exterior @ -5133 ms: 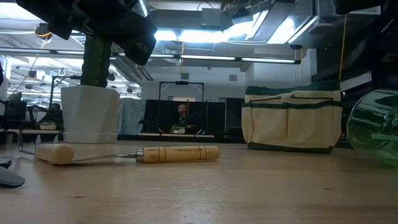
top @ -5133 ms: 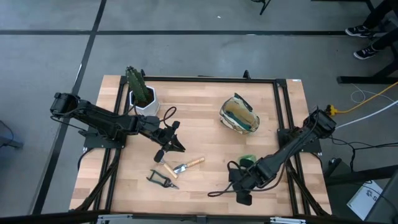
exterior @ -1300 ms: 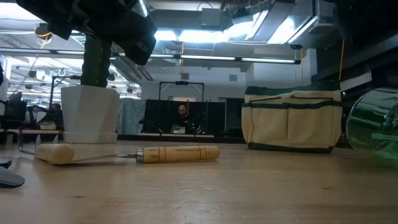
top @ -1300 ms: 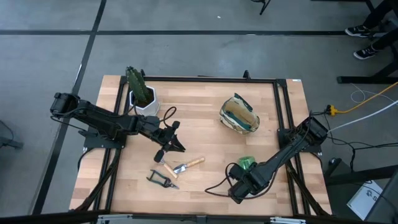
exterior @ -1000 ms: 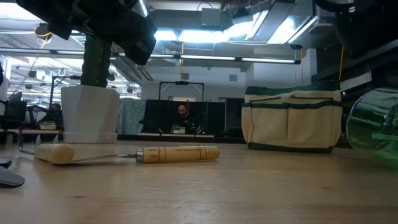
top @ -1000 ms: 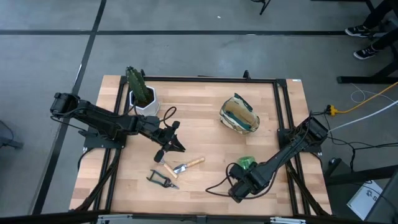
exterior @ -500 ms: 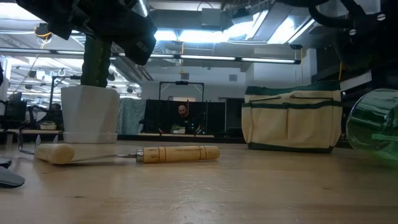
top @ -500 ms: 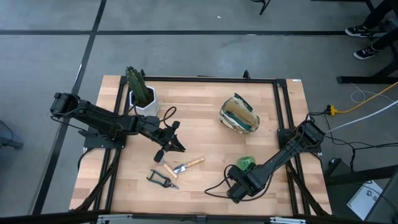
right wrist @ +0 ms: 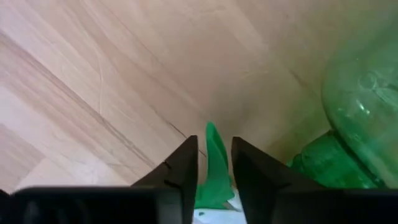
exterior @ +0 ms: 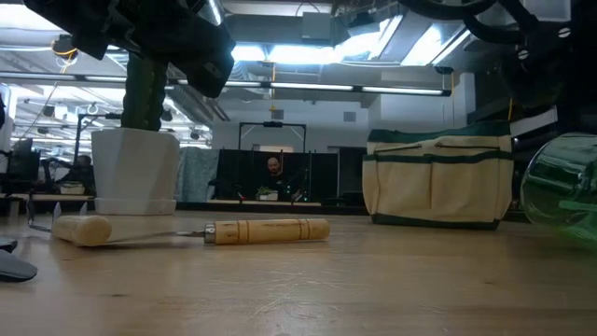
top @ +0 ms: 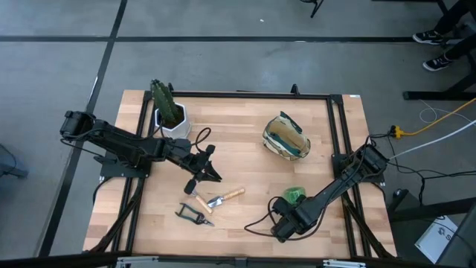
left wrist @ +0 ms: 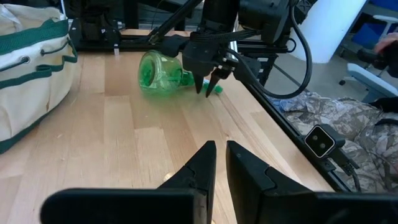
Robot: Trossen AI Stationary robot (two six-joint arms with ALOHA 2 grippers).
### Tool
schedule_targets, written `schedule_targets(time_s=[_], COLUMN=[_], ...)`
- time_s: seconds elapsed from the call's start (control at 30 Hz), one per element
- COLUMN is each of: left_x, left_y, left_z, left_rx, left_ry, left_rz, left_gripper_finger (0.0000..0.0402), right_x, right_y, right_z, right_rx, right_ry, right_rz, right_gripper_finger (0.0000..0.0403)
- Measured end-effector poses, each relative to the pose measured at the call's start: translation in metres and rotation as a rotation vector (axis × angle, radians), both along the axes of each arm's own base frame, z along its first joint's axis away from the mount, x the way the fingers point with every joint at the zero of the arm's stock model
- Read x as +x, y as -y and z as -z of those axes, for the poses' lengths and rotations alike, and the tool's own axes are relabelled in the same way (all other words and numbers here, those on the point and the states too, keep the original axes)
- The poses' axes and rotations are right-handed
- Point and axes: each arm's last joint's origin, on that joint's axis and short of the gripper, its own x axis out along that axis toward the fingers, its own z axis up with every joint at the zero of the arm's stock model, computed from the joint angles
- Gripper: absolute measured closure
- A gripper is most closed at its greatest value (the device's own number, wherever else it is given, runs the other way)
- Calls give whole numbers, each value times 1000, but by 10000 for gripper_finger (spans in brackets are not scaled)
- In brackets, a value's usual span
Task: Pick & Place Garden tools in Gardening bag
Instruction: Put the spray bottle into the gardening bag
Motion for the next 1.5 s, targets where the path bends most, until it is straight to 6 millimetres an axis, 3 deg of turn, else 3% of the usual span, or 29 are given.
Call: schedule_targets(time_s=[0.2, 0.8, 1.27, 1.5], left_x=[0, 0, 0, 0], left_y=[0, 0, 0, 0], left_z=[0, 0, 0, 0], left_rx=[0, 0, 0, 0], left_ry=[0, 0, 0, 0], left_rz=[0, 0, 0, 0], left_gripper_finger=[370, 370, 370, 370], right_x=[1, 16, 32, 39], right_y=[0, 4, 2, 4], right_z=[0, -1, -3, -7], right_rx=[4, 39, -87, -241], right_ry=[6, 96, 373, 515], right_rz=[56, 47, -5, -62], right_gripper_finger=[353, 360, 361, 361])
